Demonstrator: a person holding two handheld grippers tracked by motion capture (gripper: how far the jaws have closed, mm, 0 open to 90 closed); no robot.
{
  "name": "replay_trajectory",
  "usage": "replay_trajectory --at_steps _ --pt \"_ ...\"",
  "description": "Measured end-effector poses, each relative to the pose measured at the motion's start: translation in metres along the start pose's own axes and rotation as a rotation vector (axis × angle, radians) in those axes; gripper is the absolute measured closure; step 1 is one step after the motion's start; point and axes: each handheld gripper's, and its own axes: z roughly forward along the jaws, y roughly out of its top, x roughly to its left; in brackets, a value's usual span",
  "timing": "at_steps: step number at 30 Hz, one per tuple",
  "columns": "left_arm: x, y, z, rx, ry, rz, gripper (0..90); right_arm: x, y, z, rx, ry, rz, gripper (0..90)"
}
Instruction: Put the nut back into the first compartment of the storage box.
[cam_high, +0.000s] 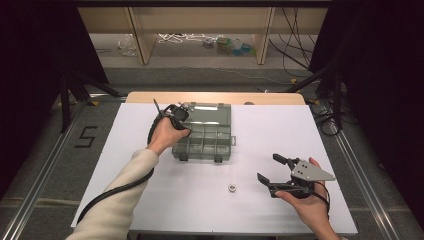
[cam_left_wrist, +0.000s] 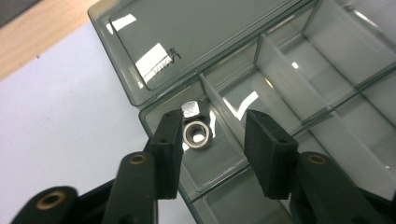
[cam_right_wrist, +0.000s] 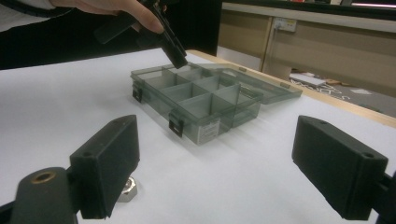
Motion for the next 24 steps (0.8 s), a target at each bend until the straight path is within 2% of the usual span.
replay_trajectory --at_steps 4,5,7,12,13,17,18,20,24 --pt "-0.008 -0.001 -0.009 -0.033 -0.008 0.021 47.8 0.0 0.0 0.0 0.0 0.0 0.0 15.8" --pt "-0.01 -0.001 -0.012 -0.045 -0.022 0.022 45.6 -0.001 0.0 0.001 -0.013 -0.005 -0.02 15.8" --pt "-0.016 -0.003 -0.018 -0.076 -0.026 0.026 41.9 0.0 0.0 0.0 -0.004 0.004 0.003 15.8" --pt "-0.033 -0.009 -0.032 -0.111 -0.053 0.065 30.8 0.0 0.0 0.0 -0.002 0.004 0.003 15.8" --pt "-0.036 -0.01 -0.034 -0.118 -0.067 0.071 28.7 -0.001 0.0 0.001 -0.016 -0.001 -0.017 15.8" --pt "-0.048 -0.015 -0.042 -0.114 -0.105 0.106 24.1 -0.001 0.001 0.001 -0.023 0.001 -0.022 15.8" --pt "-0.05 -0.016 -0.044 -0.113 -0.105 0.138 23.7 -0.001 0.0 0.001 -0.023 0.001 -0.023 15.8" --pt "-0.058 -0.019 -0.046 -0.097 -0.145 0.151 22.5 -0.001 0.0 0.002 -0.022 0.001 -0.022 15.8" --pt "-0.076 -0.023 -0.05 -0.118 -0.194 0.187 21.7 -0.001 0.001 0.001 -0.024 0.004 -0.023 15.8"
